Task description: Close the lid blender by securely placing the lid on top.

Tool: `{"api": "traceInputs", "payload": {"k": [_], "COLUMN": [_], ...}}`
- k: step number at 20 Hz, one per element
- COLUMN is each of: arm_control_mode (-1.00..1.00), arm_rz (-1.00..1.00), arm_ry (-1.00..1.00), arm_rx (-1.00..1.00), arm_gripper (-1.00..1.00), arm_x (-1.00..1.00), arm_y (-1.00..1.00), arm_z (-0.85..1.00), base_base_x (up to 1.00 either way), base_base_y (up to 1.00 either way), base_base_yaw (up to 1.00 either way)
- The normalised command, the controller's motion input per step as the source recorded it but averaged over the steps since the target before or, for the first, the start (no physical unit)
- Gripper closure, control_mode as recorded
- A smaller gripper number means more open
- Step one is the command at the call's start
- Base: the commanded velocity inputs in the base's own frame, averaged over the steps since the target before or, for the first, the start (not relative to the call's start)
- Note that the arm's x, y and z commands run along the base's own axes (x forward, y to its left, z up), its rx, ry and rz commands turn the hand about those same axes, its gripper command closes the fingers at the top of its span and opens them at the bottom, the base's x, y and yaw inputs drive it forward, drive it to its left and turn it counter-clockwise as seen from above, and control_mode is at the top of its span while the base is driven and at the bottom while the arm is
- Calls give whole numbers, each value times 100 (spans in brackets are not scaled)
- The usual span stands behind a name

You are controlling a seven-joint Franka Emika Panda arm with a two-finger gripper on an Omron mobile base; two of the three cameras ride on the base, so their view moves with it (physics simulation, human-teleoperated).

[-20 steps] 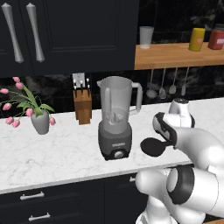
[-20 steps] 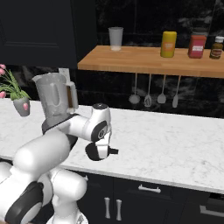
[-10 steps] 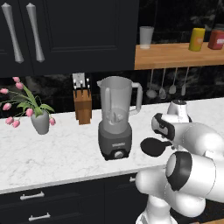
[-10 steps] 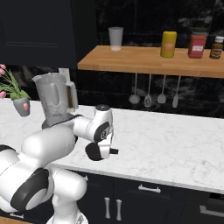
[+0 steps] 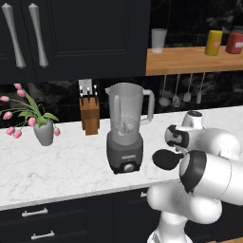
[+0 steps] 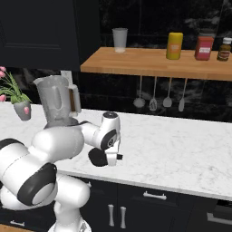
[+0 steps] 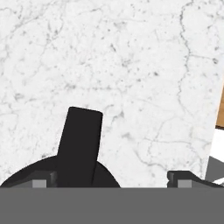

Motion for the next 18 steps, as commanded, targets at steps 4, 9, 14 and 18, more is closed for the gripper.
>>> {"api": "traceInputs", "payload": {"k": [4, 9, 14, 18], "arm_control_mode": [-100, -100, -100, -100], "arm_rz": [0, 0, 0, 0], "arm_ry": [0, 0, 0, 0], "arm_rx": [0, 0, 0, 0], "arm_gripper": [-100, -100, -100, -100], "arm_x": [13, 13, 13, 12], "arm_y": [-4, -4, -2, 0], "arm_z": [-19, -17, -16, -15], "base_base_x": [0, 0, 0, 0], "base_base_y": [0, 0, 0, 0], "base_base_yaw": [0, 0, 0, 0]}}
